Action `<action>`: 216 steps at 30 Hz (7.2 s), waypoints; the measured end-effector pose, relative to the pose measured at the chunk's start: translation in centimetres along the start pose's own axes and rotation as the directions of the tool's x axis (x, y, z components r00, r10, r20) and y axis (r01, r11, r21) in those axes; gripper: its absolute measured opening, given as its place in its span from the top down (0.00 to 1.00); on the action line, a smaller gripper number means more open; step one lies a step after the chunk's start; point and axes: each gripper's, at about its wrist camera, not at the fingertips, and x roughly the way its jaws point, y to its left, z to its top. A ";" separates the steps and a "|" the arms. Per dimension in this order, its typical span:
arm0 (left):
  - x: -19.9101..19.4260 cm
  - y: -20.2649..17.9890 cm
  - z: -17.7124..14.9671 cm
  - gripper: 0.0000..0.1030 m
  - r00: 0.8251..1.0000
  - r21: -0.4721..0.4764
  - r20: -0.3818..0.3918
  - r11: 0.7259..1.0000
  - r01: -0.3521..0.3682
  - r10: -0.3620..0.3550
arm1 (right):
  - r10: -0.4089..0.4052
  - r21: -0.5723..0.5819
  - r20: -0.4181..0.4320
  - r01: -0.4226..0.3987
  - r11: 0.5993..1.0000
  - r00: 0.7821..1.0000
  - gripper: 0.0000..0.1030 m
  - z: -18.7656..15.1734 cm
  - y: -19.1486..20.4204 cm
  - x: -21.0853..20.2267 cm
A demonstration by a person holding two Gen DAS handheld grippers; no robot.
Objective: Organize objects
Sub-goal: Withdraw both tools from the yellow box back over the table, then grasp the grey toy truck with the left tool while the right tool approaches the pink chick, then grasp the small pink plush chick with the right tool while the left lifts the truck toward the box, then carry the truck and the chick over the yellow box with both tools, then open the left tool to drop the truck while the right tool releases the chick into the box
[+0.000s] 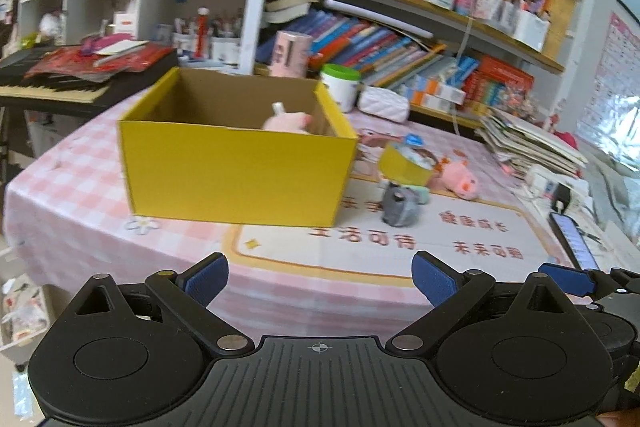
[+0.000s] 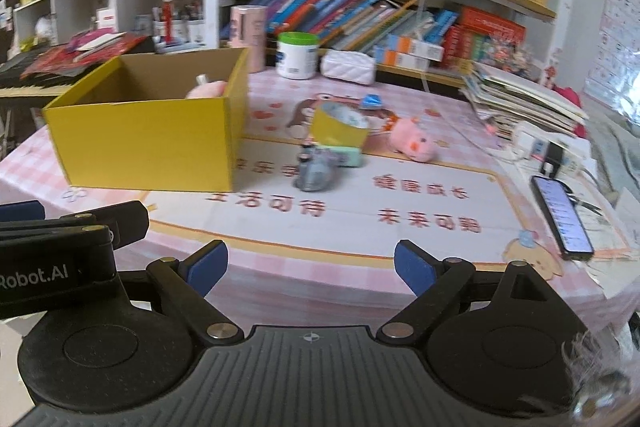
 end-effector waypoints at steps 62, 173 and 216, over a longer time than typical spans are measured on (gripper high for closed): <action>23.8 -14.6 5.0 0.34 0.942 0.096 -0.228 0.969 -0.229 0.245 | 0.055 -0.005 -0.096 -0.056 0.998 0.994 0.09 10.7 -20.7 21.8; -0.4 8.0 5.9 0.59 0.972 -0.113 0.146 0.979 -0.170 0.185 | 0.372 -0.090 0.025 -0.369 0.925 0.928 0.50 8.6 7.9 4.5; 13.8 9.9 11.4 0.57 0.935 -0.103 -0.013 0.930 -0.354 0.355 | 0.524 -0.293 -0.113 -0.532 0.794 0.844 0.52 15.6 11.9 21.6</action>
